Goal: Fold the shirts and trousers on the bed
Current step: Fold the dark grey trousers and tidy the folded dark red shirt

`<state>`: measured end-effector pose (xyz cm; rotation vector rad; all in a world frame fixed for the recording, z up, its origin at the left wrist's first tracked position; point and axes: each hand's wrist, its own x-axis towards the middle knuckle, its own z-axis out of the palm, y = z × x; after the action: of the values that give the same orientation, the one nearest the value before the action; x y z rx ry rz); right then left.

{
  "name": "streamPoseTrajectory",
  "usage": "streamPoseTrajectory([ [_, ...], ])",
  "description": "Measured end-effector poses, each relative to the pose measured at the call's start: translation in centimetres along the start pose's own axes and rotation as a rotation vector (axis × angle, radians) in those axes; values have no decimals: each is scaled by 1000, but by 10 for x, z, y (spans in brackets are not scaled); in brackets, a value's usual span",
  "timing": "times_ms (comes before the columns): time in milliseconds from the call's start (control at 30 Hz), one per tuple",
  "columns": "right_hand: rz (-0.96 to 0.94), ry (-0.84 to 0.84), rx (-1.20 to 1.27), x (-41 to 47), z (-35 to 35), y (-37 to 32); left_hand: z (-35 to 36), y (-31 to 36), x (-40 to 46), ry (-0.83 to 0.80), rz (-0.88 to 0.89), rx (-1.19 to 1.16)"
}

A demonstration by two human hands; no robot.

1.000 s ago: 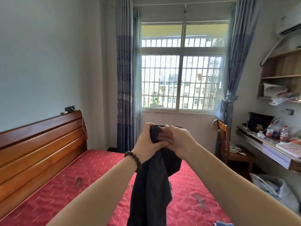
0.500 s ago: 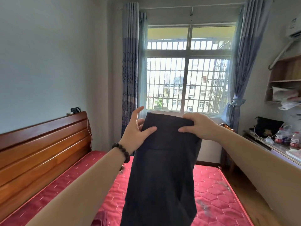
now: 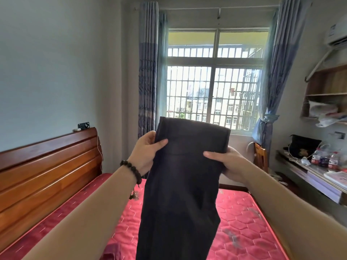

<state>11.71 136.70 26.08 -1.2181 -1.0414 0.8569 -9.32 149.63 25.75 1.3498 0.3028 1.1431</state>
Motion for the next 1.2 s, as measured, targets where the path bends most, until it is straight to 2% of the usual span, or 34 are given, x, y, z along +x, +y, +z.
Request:
streamPoseTrajectory([
  [100,-168,166,57,7,21,-4,-25,9,1,-57,-22,-50],
  [267,-252,159,33,18,55,-20,-38,13,2,-90,-116,-4],
  [333,-206,66,21,16,54,-17,-37,15,5,-17,-117,-36],
  [433,35,-180,-266,2,43,9,-48,20,12,39,-135,-56],
  [467,86,-195,-374,-2,40,21,-52,20,14,49,-145,-63],
  [500,82,-140,-415,-3,38,30,-56,20,16,56,-152,-67],
  [600,-57,111,-235,-6,28,42,-63,21,17,59,-154,-118],
  [633,-75,135,-130,-9,25,43,-65,22,17,49,-153,-143],
  [700,-28,44,-36,-16,24,52,-65,25,17,13,-150,-172],
  [767,81,-60,-235,-25,32,71,-61,25,18,-6,-162,-168],
  [833,106,-19,-426,-31,34,85,-61,28,17,-1,-175,-151],
  [900,80,73,-492,-37,27,90,-65,28,16,-3,-172,-130],
  [1000,143,22,-593,-47,13,89,-68,27,10,-20,-175,-124],
  [1067,210,-71,-524,-50,18,82,-61,26,2,-57,-200,-118],
  [1200,77,-143,32,-42,50,48,-50,27,-16,-152,-225,-109],
])
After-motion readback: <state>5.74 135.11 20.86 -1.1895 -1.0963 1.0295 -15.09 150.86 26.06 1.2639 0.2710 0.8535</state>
